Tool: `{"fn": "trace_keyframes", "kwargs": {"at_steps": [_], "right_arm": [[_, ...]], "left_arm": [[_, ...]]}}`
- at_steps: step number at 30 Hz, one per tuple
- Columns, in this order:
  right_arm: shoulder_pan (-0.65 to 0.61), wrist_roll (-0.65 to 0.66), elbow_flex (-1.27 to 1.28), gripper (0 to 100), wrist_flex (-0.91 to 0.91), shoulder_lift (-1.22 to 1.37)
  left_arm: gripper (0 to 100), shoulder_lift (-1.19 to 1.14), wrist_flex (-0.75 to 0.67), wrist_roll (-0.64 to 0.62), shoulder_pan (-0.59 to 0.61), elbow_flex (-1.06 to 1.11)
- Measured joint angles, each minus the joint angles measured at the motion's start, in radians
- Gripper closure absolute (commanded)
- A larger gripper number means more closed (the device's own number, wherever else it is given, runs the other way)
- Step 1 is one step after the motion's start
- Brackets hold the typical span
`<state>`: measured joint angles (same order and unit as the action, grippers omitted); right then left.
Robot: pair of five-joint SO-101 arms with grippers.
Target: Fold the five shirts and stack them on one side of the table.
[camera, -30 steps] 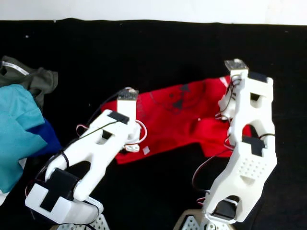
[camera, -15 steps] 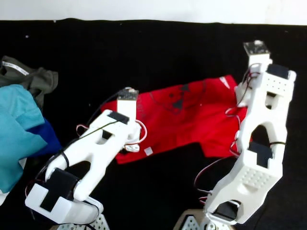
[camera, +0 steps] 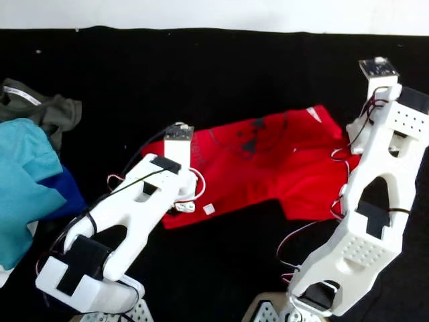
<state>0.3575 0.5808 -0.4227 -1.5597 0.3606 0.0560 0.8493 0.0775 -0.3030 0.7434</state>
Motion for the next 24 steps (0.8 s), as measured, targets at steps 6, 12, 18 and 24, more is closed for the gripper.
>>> {"fn": "trace_keyframes", "kwargs": {"at_steps": [6,12,18,24], "right_arm": [[0.008,0.049,0.018,99.3,-0.132,-0.005],[0.012,0.055,0.204,96.4,-0.110,-0.008],[0.029,0.063,0.276,84.8,-0.110,-0.008],[0.026,0.074,0.267,87.9,-0.144,-0.173]], "left_arm": [[99,0.106,0.124,0.002,0.003,-0.003],[99,0.152,0.146,0.000,0.000,-0.003],[99,0.152,0.146,0.000,0.002,-0.003],[99,0.152,0.078,0.000,0.002,0.055]]}}
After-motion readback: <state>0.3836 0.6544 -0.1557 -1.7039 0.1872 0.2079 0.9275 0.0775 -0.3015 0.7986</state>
